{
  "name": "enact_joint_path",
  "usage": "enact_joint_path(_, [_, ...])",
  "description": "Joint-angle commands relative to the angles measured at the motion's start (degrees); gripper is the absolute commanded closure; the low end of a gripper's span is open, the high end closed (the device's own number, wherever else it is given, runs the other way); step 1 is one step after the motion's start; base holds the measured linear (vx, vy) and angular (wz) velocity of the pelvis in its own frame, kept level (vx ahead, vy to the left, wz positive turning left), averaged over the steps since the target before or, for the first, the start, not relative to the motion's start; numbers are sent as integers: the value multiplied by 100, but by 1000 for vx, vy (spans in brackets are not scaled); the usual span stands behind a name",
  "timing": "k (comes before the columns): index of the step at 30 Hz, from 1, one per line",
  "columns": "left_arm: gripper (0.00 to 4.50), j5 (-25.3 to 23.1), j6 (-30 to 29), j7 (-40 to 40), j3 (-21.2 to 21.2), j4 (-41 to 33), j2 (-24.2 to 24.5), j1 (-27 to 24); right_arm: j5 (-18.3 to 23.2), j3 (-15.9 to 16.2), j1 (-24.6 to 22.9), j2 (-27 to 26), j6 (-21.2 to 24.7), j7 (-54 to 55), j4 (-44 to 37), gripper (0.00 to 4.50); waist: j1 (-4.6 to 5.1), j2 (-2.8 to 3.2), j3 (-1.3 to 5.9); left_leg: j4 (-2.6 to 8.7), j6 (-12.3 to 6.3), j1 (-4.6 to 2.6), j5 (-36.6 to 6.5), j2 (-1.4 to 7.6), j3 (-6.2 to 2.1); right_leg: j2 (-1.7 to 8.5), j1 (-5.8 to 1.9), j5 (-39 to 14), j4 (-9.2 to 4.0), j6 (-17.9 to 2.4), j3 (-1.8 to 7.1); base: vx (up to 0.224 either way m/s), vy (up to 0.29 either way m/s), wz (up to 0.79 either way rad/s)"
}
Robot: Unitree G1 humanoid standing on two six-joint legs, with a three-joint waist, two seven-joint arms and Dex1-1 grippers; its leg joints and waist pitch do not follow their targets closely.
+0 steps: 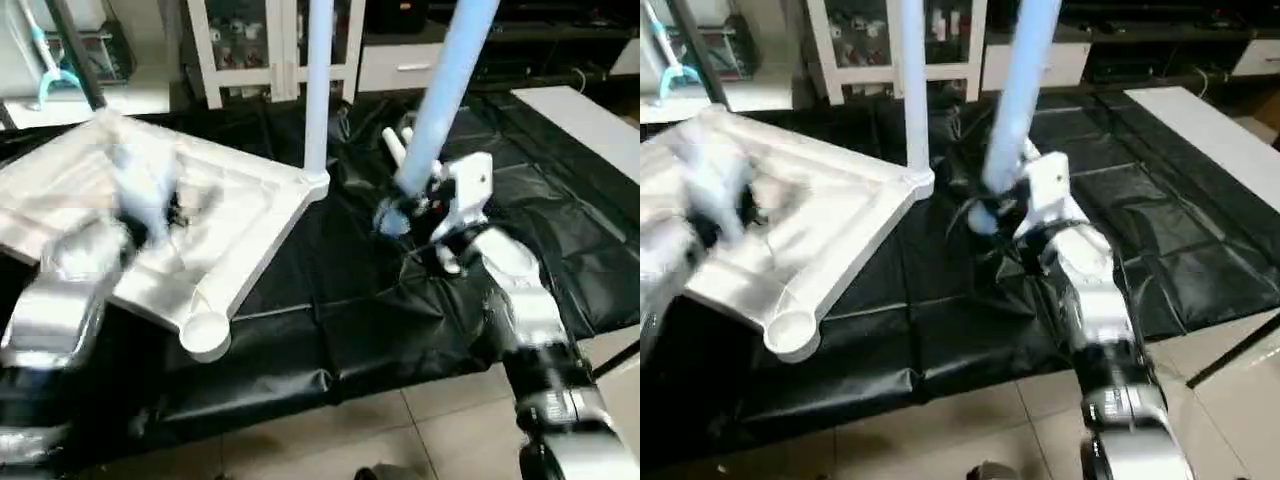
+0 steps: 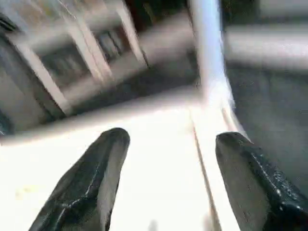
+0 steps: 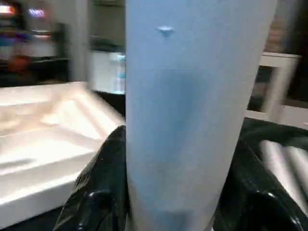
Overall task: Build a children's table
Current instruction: Pick table leg
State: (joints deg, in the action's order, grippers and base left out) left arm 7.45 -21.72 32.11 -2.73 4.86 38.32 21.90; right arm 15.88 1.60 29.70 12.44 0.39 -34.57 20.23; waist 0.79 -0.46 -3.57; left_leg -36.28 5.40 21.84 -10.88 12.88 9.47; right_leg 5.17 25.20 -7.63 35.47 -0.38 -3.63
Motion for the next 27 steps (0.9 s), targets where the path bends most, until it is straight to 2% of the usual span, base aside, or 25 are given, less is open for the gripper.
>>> enact_joint_path(1, [125,-284,136,450,-97,153,252,35,127,171,-126,103,215,-278,-355,260,-40,132,464,500,-100,-84,-1716,-65,43,77,-334,-1478,-351,-1104,138,0,0,0])
enact_joint_path(2, [125,-286,139,750,-99,340,583,33,226,155,-285,106,406,-344,-542,260,-57,156,462,501,-40,-122,-1772,-61,45,80,-309,-1475,-369,-1153,141,0,0,0])
enact_joint_path(3, [125,-275,154,830,-111,388,675,36,262,145,-327,105,476,-359,-607,260,-67,157,447,520,4,-115,-1873,-66,42,83,-318,-1556,-365,-1170,145,0,0,0])
enact_joint_path(6, [125,-289,78,1003,-133,489,961,36,330,131,-447,107,653,-378,-803,260,-117,151,415,538,120,-171,-2182,-55,43,89,-265,-1924,-402,-1099,154,0,0,0])
enact_joint_path(7, [125,-347,68,1084,-158,539,1086,7,321,135,-478,95,661,-357,-832,260,-121,110,406,542,124,-177,-2231,-57,48,88,-255,-2018,-425,-1065,155,0,0,0])
enact_joint_path(8, [125,-468,79,1301,-249,654,1364,-64,312,137,-548,71,707,-312,-916,260,-133,125,405,549,153,-167,-2279,-60,34,102,-262,-2147,-420,-993,160,0,0,0])
enact_joint_path(9, [125,-495,96,1358,-280,676,1421,-79,312,136,-562,70,726,-306,-938,260,-131,134,402,565,178,-147,-2293,-60,16,110,-277,-2229,-417,-922,158,0,0,0])
enact_joint_path(10, [125,-509,107,1399,-297,705,1456,-96,312,136,-569,70,744,-304,-954,260,-121,107,393,568,180,-143,-2313,-64,21,109,-271,-2295,-435,-889,160,0,0,0])
enact_joint_path(11, [125,-526,142,1482,-326,794,1495,-97,330,146,-595,86,818,-303,-1032,260,-125,108,388,566,196,-169,-2379,-60,18,119,-247,-2426,-449,-861,164,0,0,0])
enact_joint_path(13, [125,-573,194,1670,-417,835,1572,-154,340,160,-603,106,891,-297,-1090,260,-132,110,382,571,213,-170,-2432,-60,8,135,-243,-2616,-476,-798,166,0,0,0])
enact_joint_path(19, [125,-772,360,1813,-685,909,1501,-206,312,163,-591,114,1016,-318,-1181,260,-120,79,379,571,209,-159,-2443,-63,3,144,-237,-2802,-501,-701,161,0,0,0])
enact_joint_path(21, [125,-832,396,1798,-775,890,1395,-156,299,165,-603,114,1069,-309,-1241,260,-112,68,369,572,202,-160,-2482,-68,-3,142,-238,-2978,-518,-628,151,0,0,0])
enact_joint_path(23, [125,-962,417,1744,-964,867,1140,-32,272,172,-606,105,1096,-298,-1283,260,-117,68,365,565,202,-193,-2528,-62,5,139,-205,-3043,-551,-612,154,0,0,0])
enact_joint_path(25, [125,-1083,422,1772,-1155,881,938,71,241,186,-597,101,1101,-304,-1298,260,-134,89,374,567,217,-197,-2547,-64,-2,140,-211,-3028,-553,-610,150,0,0,0])
enact_joint_path(26, [125,-1116,430,1798,-1210,896,894,90,232,192,-595,102,1102,-307,-1305,260,-134,80,378,570,217,-183,-2536,-64,-7,143,-226,-2994,-545,-612,148,0,0,0])
enact_joint_path(27, [125,-1147,445,1826,-1262,914,859,103,224,198,-594,102,1102,-307,-1313,260,-124,64,380,579,213,-139,-2496,-73,-15,148,-261,-2986,-535,-591,142,0,0,0])
